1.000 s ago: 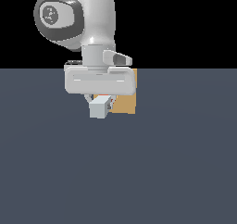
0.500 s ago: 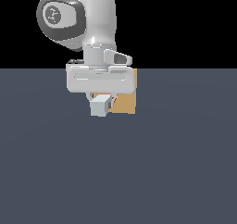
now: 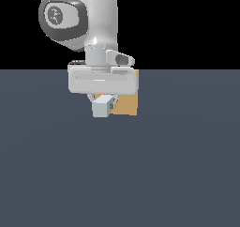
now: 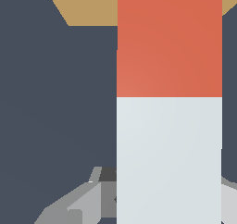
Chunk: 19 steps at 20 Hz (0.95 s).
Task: Insert the peg into the horizontal hole in a box.
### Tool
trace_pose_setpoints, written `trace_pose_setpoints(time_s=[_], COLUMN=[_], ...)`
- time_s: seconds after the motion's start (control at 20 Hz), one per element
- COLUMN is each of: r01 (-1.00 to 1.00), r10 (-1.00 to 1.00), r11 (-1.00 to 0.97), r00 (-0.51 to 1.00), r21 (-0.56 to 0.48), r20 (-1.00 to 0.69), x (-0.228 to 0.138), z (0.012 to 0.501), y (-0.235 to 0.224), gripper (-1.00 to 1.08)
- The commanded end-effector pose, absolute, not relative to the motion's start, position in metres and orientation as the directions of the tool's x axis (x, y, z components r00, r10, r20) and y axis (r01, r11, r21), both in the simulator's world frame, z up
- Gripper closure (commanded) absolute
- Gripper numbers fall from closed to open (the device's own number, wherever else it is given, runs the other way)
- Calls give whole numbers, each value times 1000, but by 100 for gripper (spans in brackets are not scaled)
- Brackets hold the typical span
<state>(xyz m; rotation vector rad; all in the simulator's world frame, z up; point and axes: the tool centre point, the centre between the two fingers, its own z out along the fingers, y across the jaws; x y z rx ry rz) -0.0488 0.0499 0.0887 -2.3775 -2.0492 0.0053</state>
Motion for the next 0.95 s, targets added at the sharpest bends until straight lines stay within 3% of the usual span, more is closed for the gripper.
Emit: trace_pose_setpoints(time_s=[0.0,0.55,0.9], r01=[989,989,989], r10=[989,989,989], r11=[-146,-146,-146], r00=[146,146,146], r21=[-1,1,2], r20=[0,2,2], x=[-47,-37,-33], z=[90,92,92], y=[57,132,151], gripper=[108,108,108])
